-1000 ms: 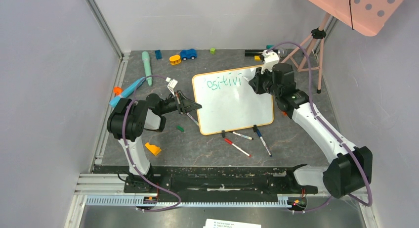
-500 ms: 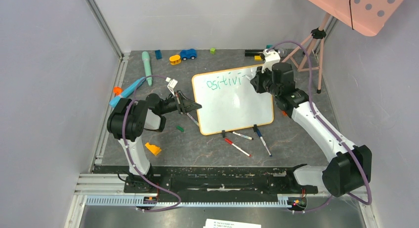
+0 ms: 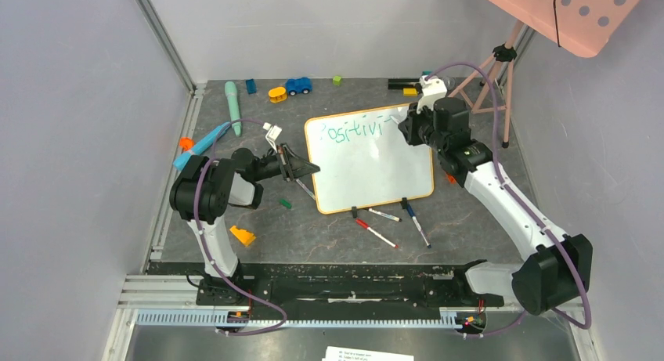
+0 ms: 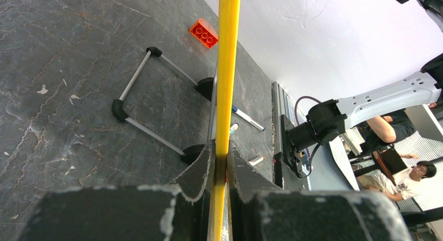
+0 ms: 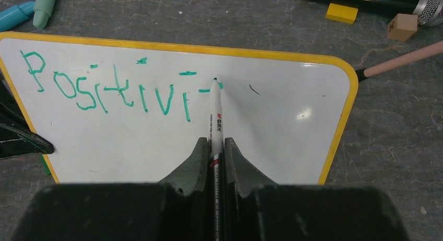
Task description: Write a sentence on the whiteboard
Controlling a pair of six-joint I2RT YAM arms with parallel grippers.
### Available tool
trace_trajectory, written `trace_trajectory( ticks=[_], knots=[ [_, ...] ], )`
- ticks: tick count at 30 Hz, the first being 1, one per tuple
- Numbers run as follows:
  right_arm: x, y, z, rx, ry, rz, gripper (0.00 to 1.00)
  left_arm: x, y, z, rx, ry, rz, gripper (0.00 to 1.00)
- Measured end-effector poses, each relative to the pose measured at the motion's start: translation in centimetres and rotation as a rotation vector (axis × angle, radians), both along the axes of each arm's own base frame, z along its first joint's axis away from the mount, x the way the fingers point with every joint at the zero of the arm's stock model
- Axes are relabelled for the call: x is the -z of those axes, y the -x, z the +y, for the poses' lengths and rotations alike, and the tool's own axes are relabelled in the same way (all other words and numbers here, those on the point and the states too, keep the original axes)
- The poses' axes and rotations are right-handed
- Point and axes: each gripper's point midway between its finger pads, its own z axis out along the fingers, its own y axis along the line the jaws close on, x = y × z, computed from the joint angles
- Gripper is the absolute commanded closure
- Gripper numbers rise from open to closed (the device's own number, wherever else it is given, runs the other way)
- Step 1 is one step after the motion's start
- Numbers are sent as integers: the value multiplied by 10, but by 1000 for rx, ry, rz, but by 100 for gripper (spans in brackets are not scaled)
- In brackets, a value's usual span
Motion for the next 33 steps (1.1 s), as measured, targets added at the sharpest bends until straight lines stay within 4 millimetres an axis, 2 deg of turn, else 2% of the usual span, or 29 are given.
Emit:
trace_trajectory(
  ticks=[4, 10, 21, 33],
  knots=[
    [-9, -1, 2, -12, -12, -21, 100, 0, 0, 0, 0, 0, 0, 98],
    [-12, -3, 5, -24, -17, -29, 100, 0, 0, 0, 0, 0, 0, 98],
    [-2, -8, 7, -25, -12, -11, 100, 0, 0, 0, 0, 0, 0, 98],
    [24, 15, 2, -38, -8, 33, 100, 0, 0, 0, 0, 0, 0, 98]
  ],
)
